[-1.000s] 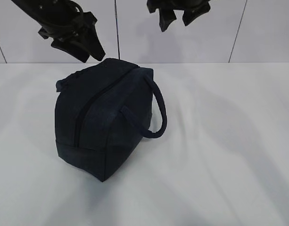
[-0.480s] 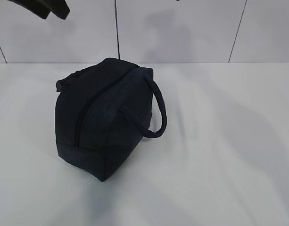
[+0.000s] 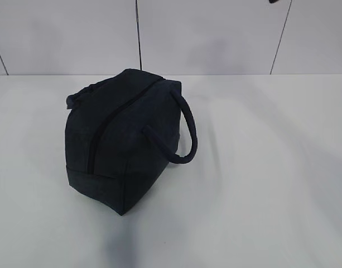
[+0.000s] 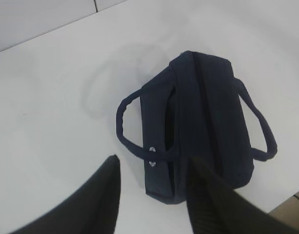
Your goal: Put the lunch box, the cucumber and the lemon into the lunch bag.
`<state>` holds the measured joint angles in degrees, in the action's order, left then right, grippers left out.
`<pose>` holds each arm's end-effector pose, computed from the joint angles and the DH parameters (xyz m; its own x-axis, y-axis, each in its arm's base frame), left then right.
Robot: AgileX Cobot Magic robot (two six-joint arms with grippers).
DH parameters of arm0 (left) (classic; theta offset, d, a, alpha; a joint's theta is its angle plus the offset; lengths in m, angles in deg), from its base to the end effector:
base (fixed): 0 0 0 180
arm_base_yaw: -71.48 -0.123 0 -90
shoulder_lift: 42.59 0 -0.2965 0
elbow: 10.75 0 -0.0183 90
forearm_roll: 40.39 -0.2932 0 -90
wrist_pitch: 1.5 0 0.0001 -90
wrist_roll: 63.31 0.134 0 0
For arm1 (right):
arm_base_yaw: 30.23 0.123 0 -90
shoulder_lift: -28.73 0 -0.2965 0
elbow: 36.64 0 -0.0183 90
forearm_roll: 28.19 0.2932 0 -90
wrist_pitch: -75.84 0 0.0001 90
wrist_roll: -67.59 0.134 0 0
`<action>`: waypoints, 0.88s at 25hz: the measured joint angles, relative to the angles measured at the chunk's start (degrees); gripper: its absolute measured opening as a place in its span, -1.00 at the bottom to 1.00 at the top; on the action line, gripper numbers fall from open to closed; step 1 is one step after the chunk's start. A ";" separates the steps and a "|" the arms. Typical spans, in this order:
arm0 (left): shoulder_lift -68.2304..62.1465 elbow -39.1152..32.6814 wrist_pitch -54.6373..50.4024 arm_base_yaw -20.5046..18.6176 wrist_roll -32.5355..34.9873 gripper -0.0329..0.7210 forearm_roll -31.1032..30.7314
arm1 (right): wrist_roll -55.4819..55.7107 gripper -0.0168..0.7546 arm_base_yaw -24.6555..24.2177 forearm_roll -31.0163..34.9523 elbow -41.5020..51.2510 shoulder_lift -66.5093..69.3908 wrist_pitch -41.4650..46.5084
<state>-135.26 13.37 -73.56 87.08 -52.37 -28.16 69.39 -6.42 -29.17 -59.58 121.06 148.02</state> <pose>0.3432 -0.1239 0.4425 -0.6865 0.3177 -0.6541 0.4764 0.8761 -0.0744 0.3332 0.1446 0.4346 -0.7267 -0.2921 -0.6217 -0.3755 0.9268 0.0035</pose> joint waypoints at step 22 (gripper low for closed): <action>34.17 -24.70 -0.23 0.00 -0.12 -0.31 -0.55 | -0.21 0.26 0.00 -0.10 28.86 -37.64 0.26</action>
<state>-101.09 -11.33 -73.79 87.08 -52.49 -28.71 69.18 -6.42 -29.27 -30.71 83.41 148.28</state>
